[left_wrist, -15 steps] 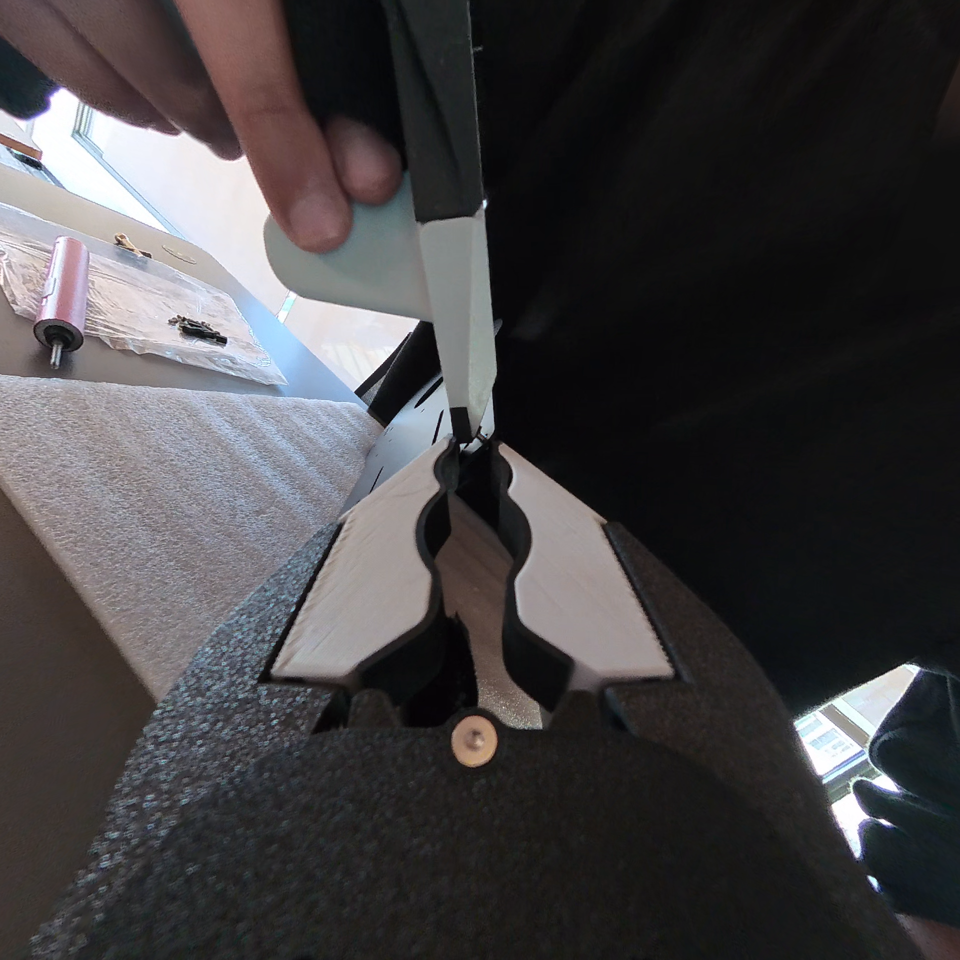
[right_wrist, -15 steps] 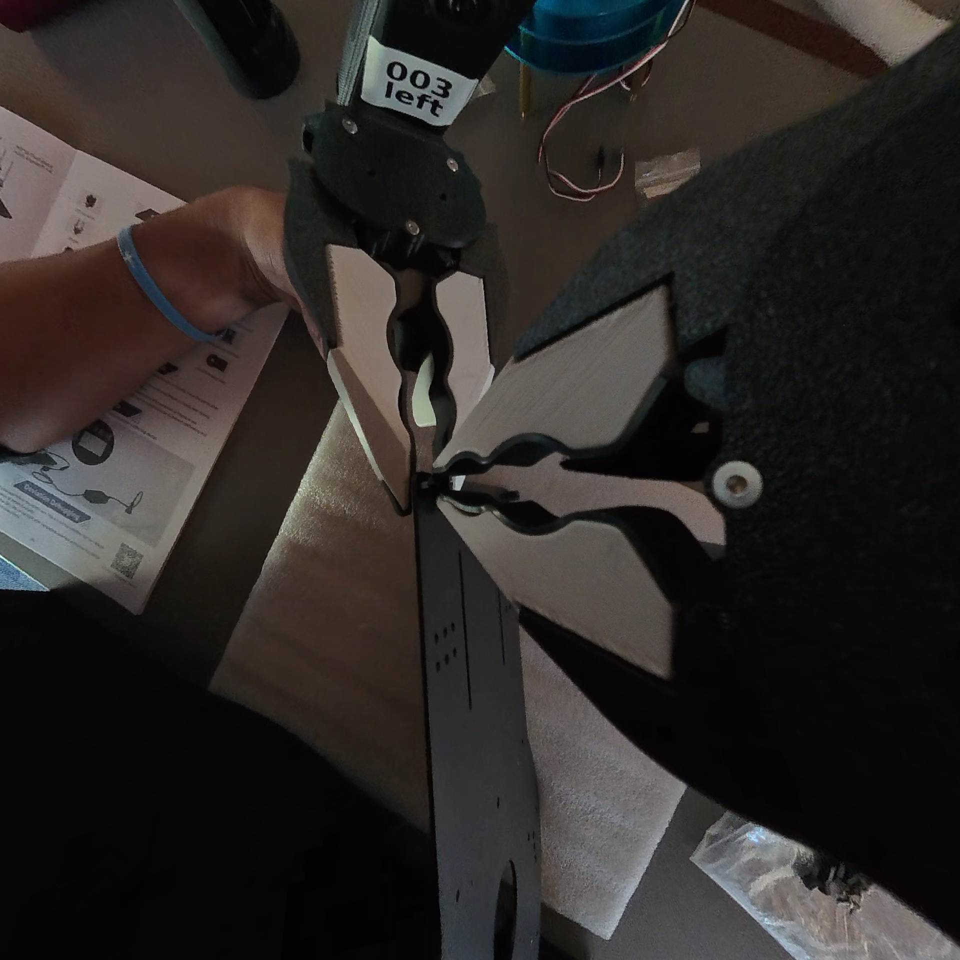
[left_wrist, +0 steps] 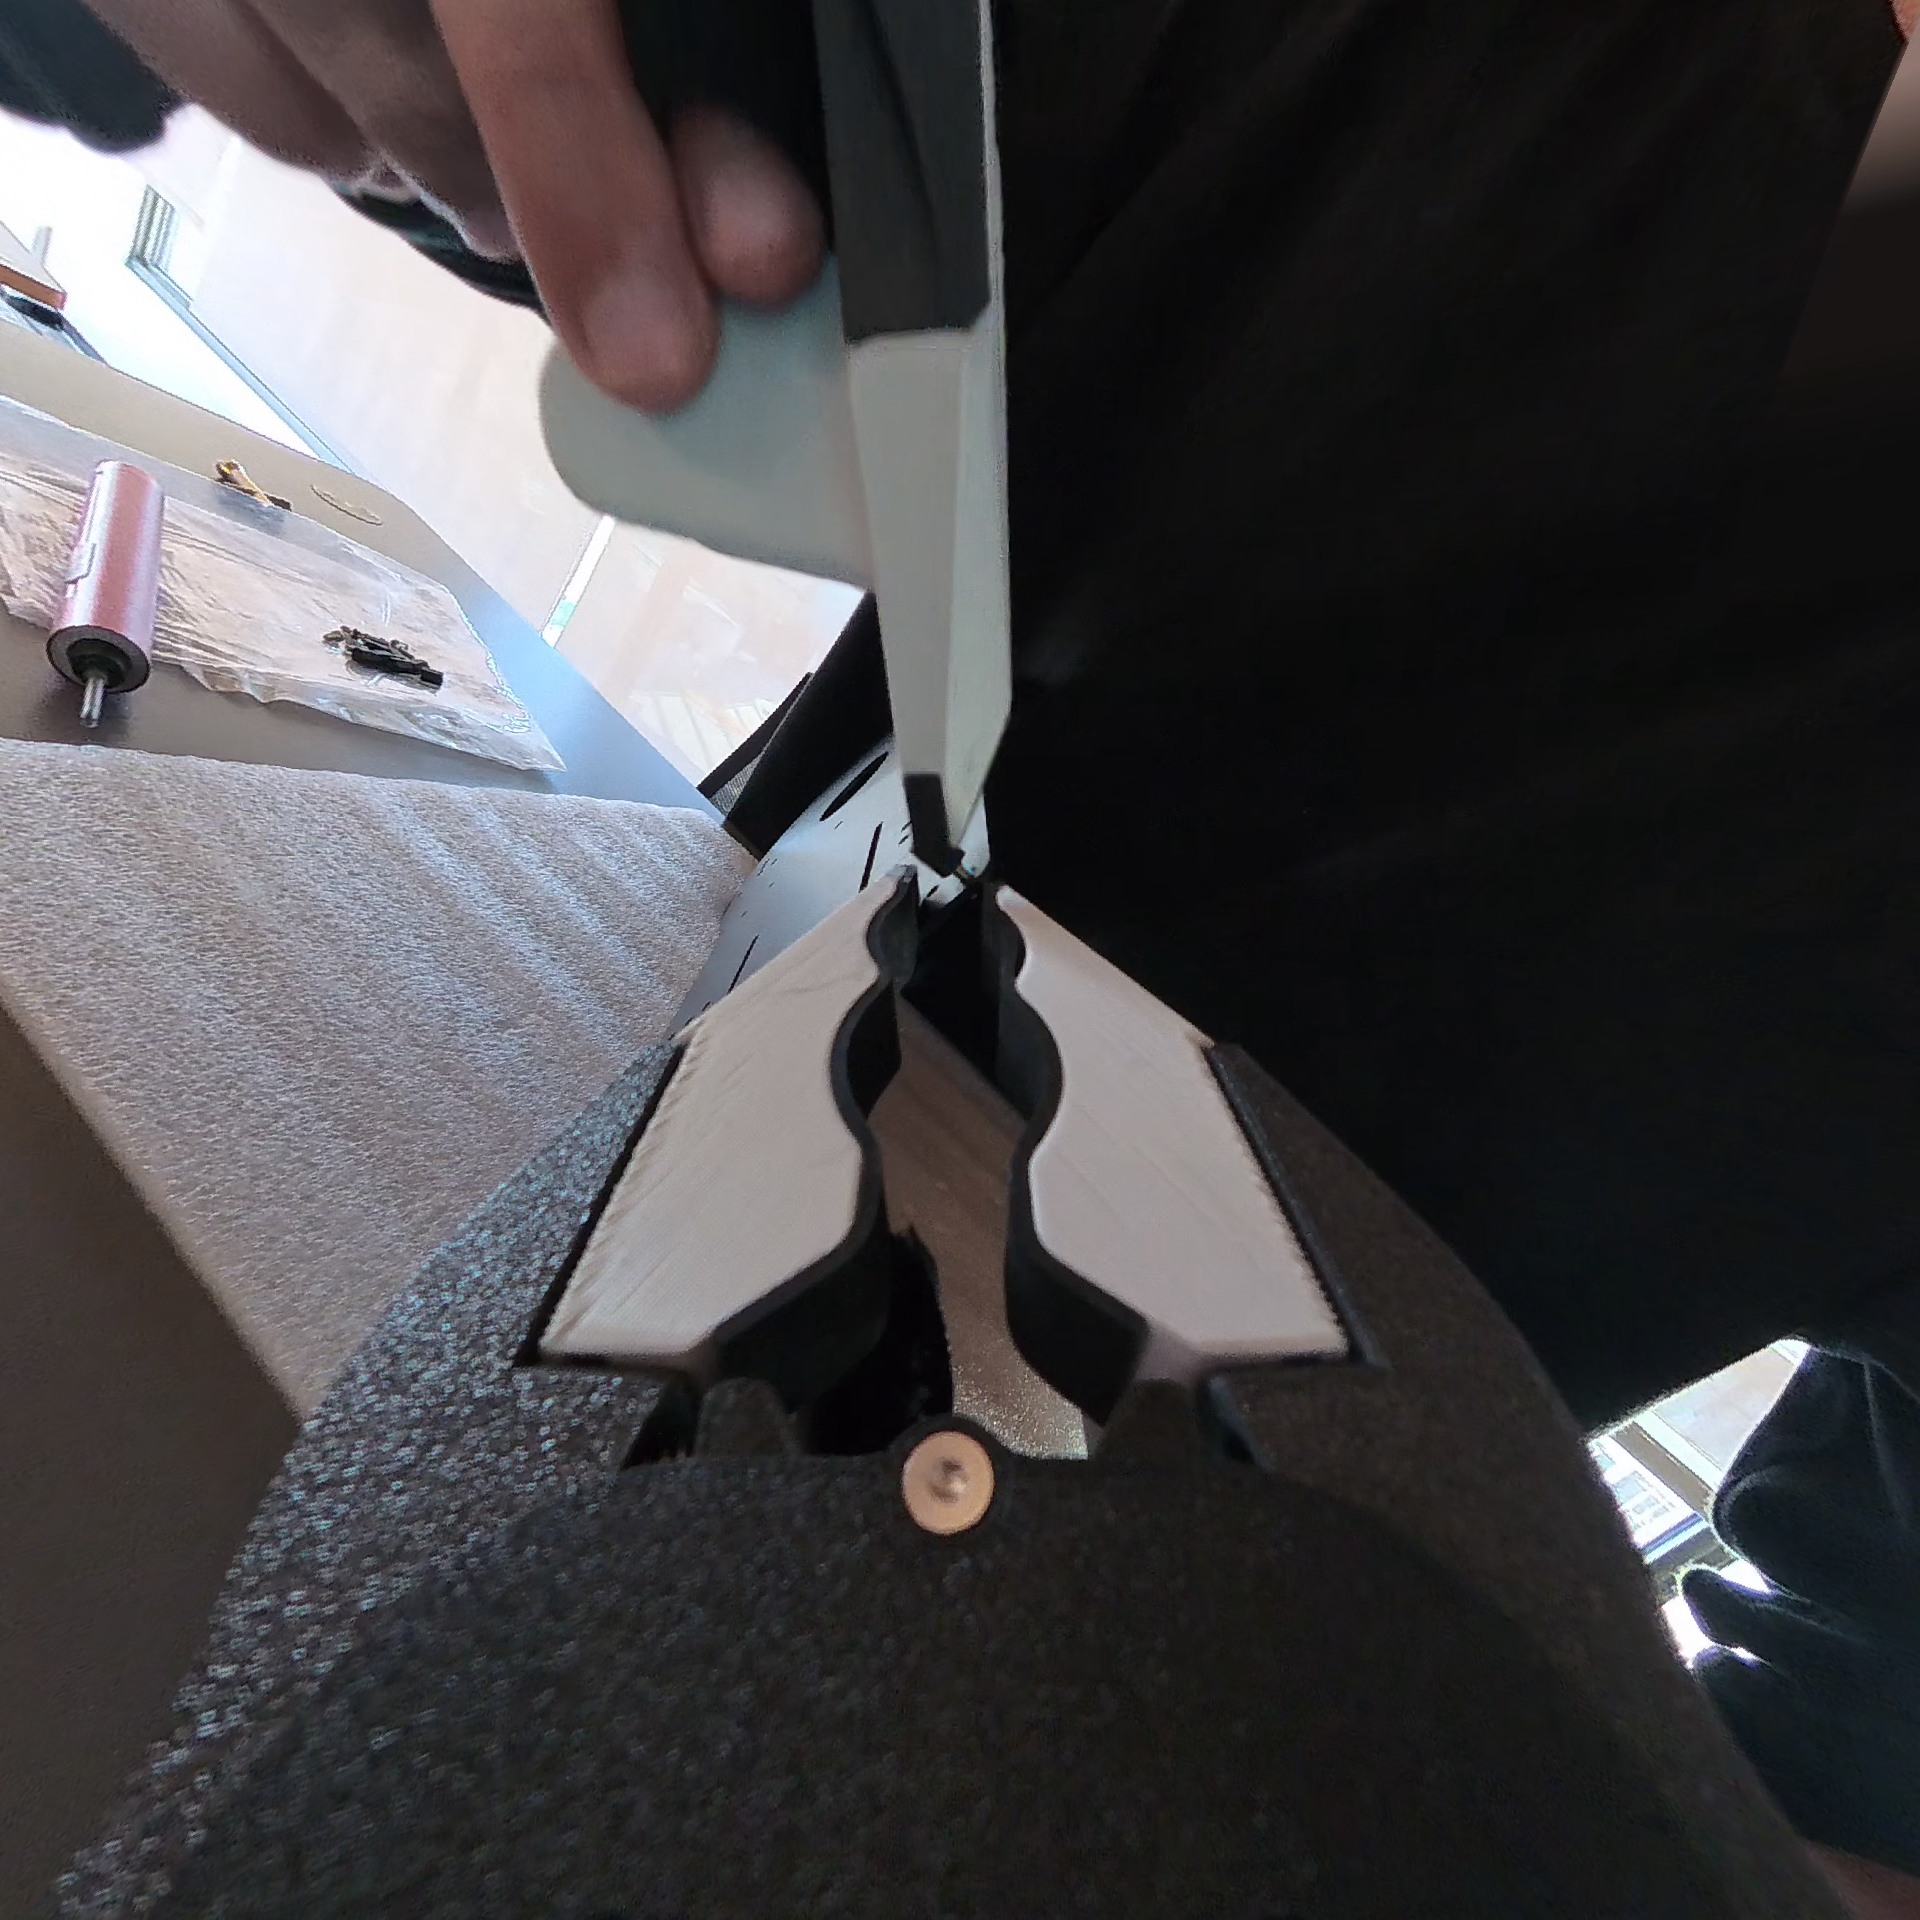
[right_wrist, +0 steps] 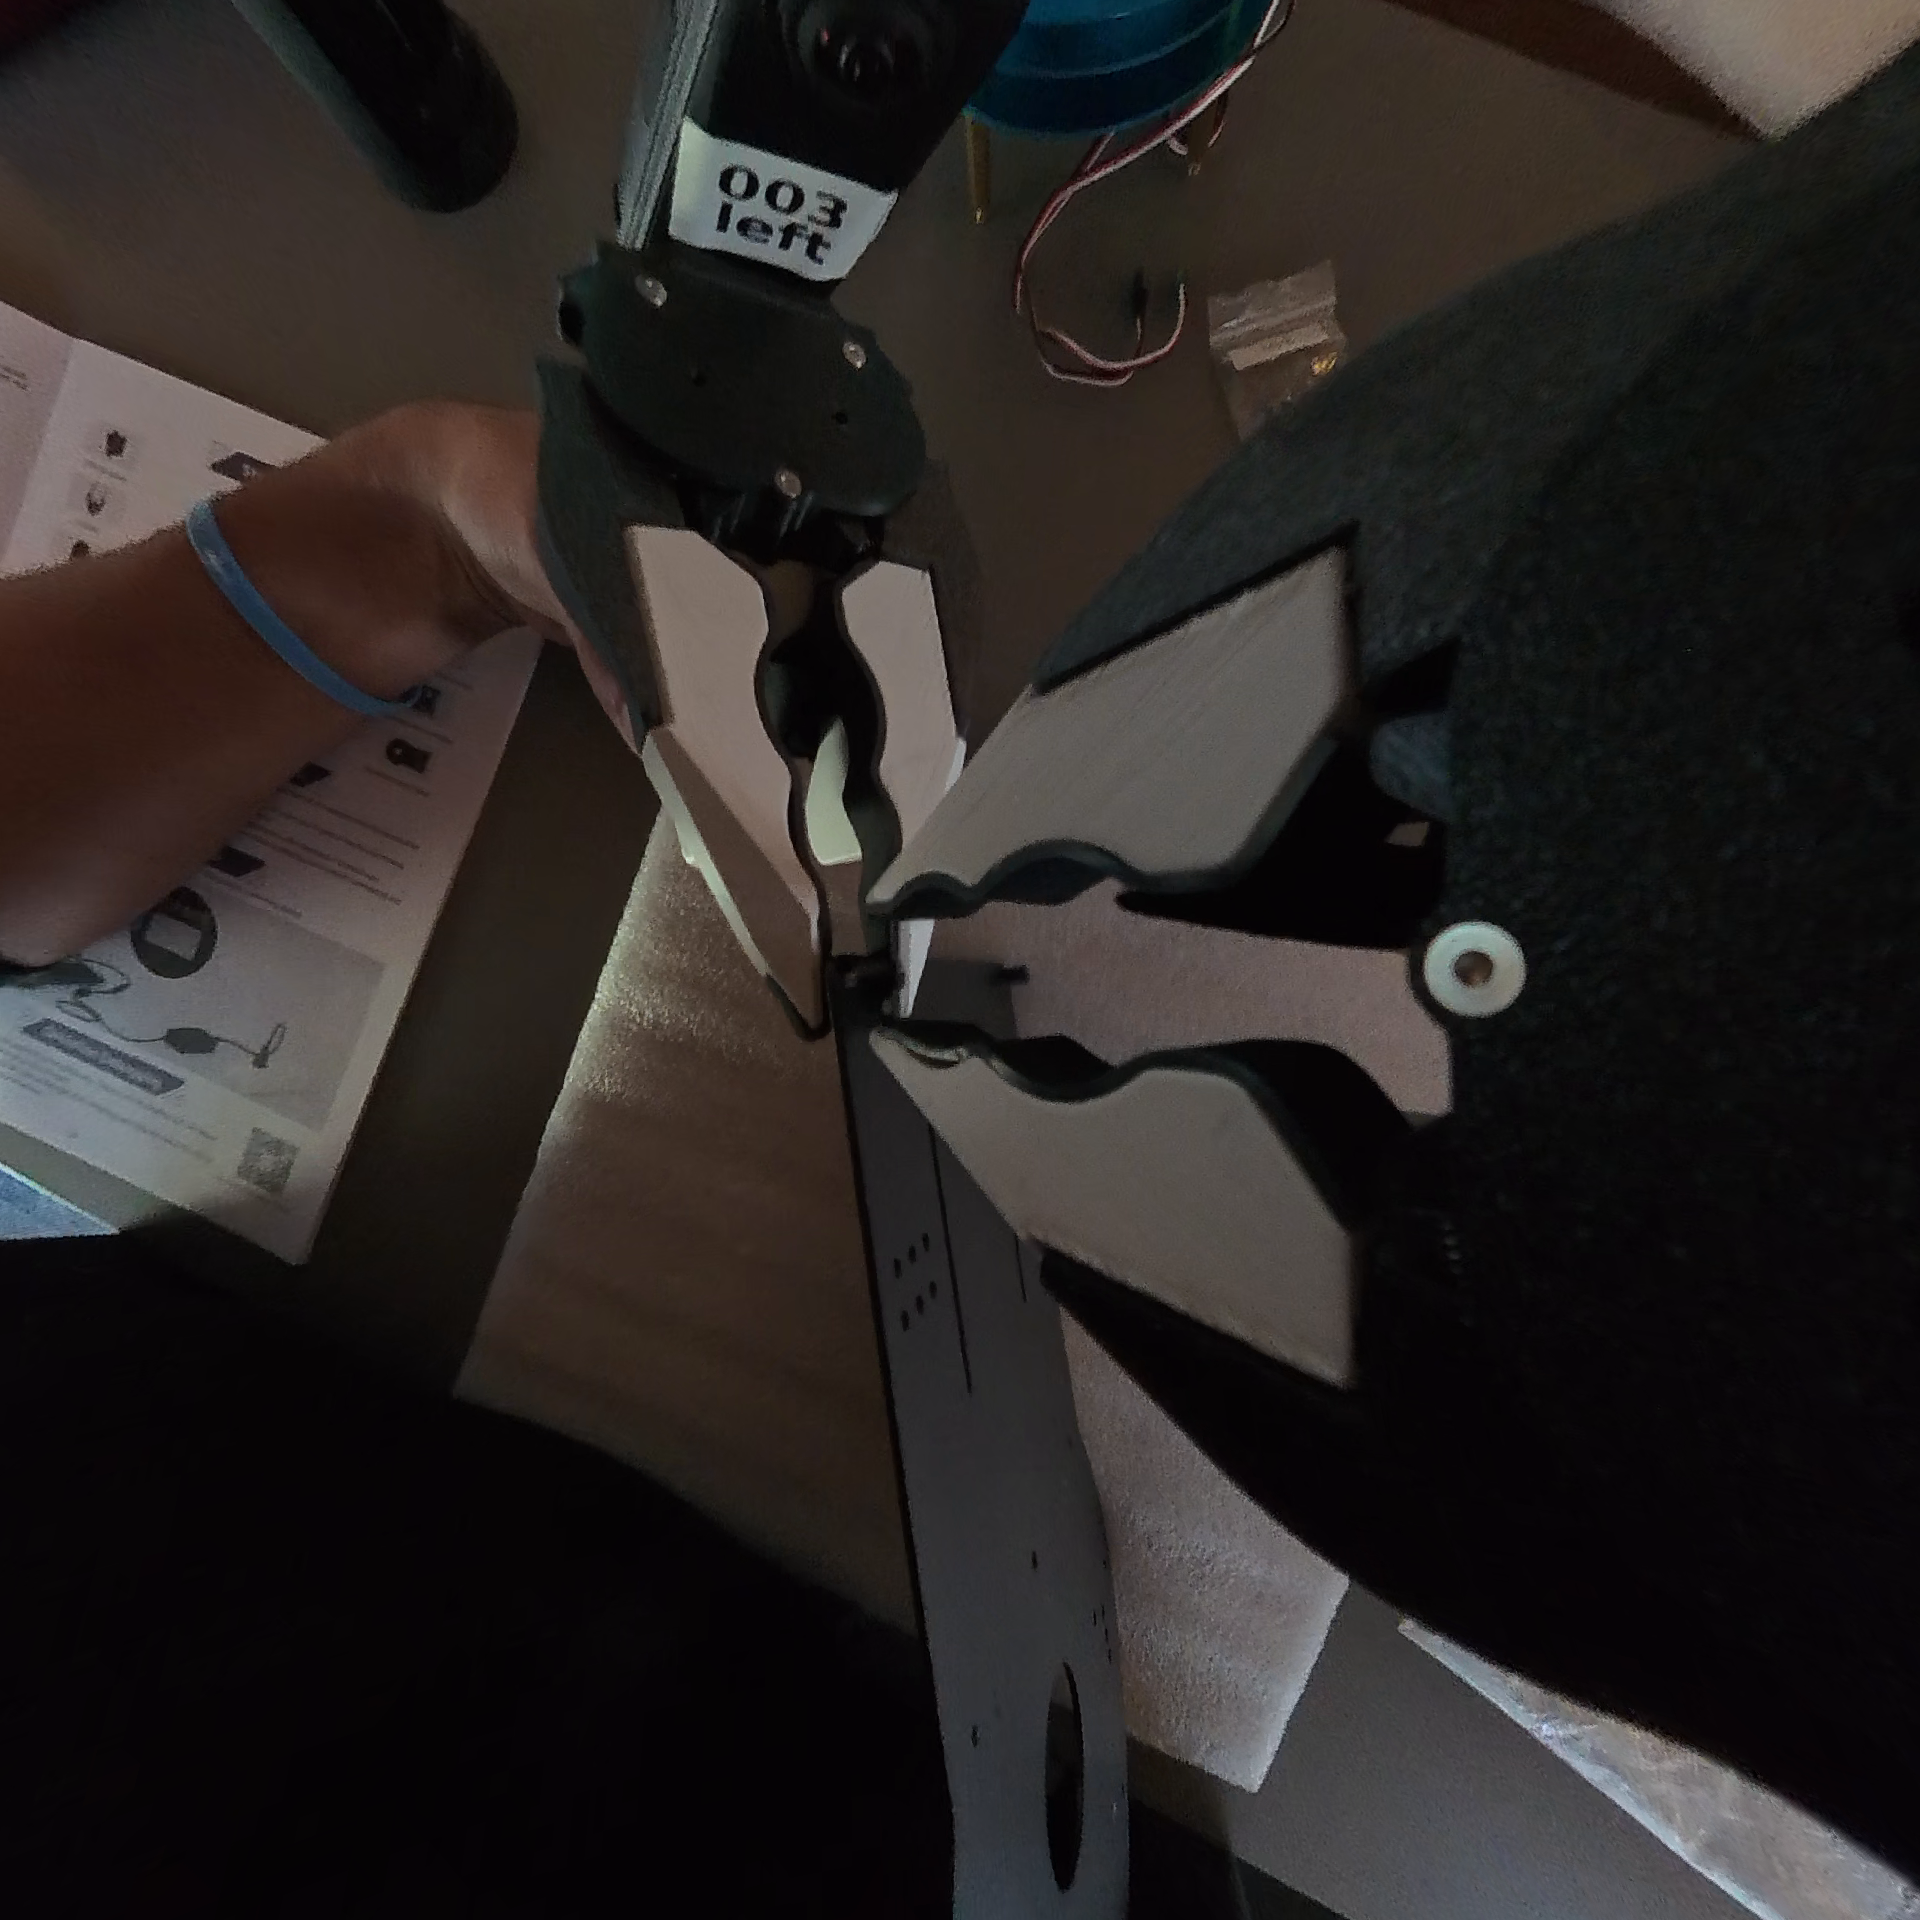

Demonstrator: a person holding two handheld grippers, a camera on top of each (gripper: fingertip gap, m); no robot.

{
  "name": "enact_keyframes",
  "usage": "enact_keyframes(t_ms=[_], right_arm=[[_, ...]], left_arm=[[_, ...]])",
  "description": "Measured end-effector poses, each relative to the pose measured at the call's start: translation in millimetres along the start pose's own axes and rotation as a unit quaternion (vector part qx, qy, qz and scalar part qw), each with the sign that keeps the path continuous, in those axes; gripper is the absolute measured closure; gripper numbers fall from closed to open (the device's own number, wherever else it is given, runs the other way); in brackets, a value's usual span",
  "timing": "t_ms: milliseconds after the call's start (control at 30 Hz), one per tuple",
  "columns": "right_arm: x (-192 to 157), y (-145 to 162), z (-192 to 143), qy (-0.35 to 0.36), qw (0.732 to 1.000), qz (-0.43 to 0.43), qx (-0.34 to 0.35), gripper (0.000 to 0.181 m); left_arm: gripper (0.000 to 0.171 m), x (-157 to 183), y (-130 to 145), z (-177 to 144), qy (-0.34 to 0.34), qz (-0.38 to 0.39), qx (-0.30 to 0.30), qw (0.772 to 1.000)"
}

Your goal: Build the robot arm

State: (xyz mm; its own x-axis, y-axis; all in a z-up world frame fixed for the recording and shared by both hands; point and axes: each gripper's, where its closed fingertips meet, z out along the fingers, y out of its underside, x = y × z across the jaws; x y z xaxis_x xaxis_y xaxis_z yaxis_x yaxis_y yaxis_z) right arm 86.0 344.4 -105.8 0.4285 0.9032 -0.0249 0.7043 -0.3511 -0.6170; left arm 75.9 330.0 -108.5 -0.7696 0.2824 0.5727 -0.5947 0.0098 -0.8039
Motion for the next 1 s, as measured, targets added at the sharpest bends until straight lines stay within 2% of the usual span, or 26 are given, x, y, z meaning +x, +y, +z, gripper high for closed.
enact_keyframes(t_ms=[300, 433, 600, 1000], right_arm=[[8.1, -0.6, 3.3, 0.005, 1.000, -0.013, -0.025, 0.156], [10.1, -11.3, -1.9, -0.001, 1.000, 0.000, -0.001, 0.160], [7.4, 2.6, 2.5, 0.002, 0.999, -0.025, -0.046, 0.156], [6.1, 1.4, 4.5, -0.009, 0.998, -0.020, -0.057, 0.153]], left_arm=[[0.162, -0.4, -0.2, 0.1, -0.001, -0.001, 0.001, 1.000], [0.162, -0.5, -0.3, 0.1, -0.001, -0.001, 0.001, 1.000], [0.162, -0.5, -0.4, 0.0, 0.000, -0.002, 0.001, 1.000], [0.162, -0.9, -0.6, 0.2, -0.001, -0.002, 0.002, 1.000]])
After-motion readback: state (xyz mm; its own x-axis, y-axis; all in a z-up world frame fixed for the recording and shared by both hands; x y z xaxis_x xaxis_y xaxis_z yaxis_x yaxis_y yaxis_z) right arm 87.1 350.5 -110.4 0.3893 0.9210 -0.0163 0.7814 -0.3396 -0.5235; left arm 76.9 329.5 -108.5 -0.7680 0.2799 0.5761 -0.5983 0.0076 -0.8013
